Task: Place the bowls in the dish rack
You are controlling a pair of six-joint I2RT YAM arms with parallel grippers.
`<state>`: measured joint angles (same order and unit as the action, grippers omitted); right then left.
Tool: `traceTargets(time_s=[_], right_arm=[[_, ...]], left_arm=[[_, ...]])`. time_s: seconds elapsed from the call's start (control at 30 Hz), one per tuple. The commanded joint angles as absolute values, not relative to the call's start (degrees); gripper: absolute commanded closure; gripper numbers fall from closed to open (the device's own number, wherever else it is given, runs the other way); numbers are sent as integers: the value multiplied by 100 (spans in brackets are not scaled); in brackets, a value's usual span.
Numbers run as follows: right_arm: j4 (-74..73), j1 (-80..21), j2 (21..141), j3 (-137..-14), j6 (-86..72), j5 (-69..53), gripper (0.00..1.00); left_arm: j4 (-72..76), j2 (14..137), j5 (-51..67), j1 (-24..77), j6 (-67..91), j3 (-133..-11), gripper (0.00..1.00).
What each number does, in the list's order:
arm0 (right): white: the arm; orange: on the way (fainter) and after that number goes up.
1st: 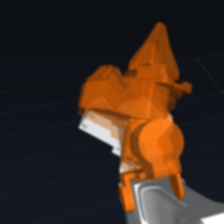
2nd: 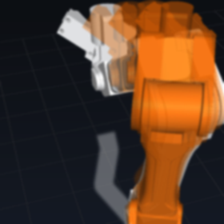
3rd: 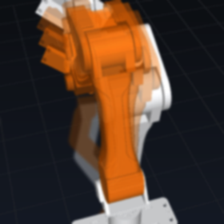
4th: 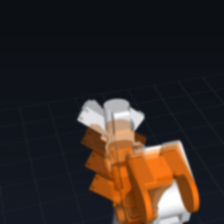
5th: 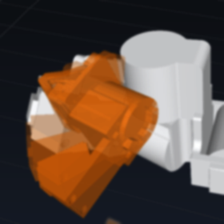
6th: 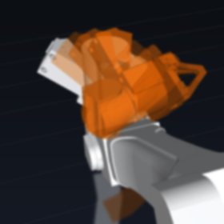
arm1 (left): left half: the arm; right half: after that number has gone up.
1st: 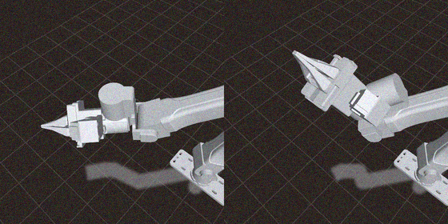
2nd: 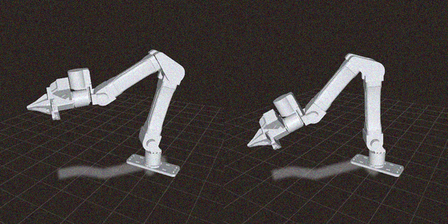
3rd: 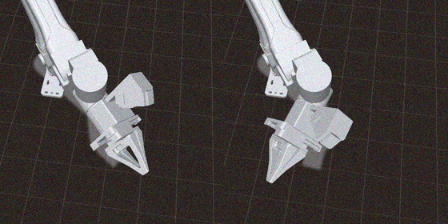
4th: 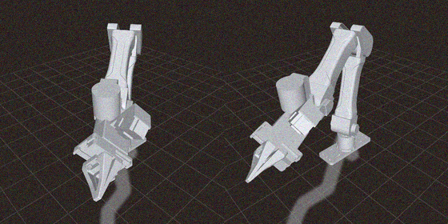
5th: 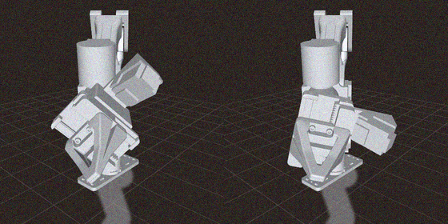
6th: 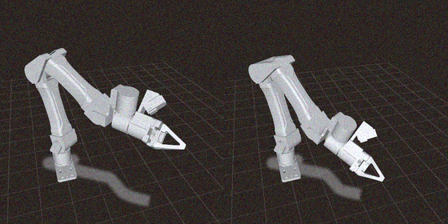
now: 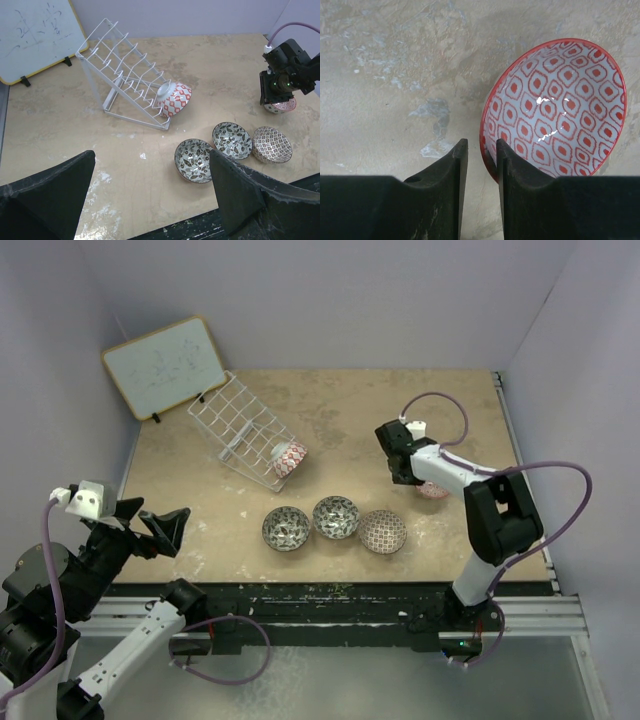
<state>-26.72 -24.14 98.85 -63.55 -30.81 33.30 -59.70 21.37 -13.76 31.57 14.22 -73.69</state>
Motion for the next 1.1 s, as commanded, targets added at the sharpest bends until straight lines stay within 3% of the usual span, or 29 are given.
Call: traceTargets(time_s=[0.0, 0.2, 0.33, 0.47, 0.73, 0.9, 1.07], right_arm=[[-2584, -2349, 9844, -6274, -3040, 3427, 70], [-2650, -2345, 9673, -6290, -3067, 3424, 100], [-2554, -2347, 9023, -6371, -3024, 3183, 100], [-1802, -2347, 8028, -6428, -2906, 2030, 100], [2334, -2347, 6447, -4938, -4381, -939, 100], [5884, -2378, 6917, -4104, -5812, -1736, 100], [8405, -2680, 8003, -3999, -6691, -1714, 100]], left_arm=[[-5962, 2168, -1426, 3173, 1441, -7442, 1], [-5922, 2183, -1406, 3172, 1458, -7409, 1], [-5909, 2197, -1406, 3171, 1450, -7426, 1], [-5883, 2242, -1394, 3172, 1449, -7465, 1], [-5845, 2318, -1358, 3173, 1415, -7579, 1], [-5853, 2358, -1366, 3173, 1387, -7653, 1], [-5844, 2361, -1380, 3173, 1380, -7655, 1]])
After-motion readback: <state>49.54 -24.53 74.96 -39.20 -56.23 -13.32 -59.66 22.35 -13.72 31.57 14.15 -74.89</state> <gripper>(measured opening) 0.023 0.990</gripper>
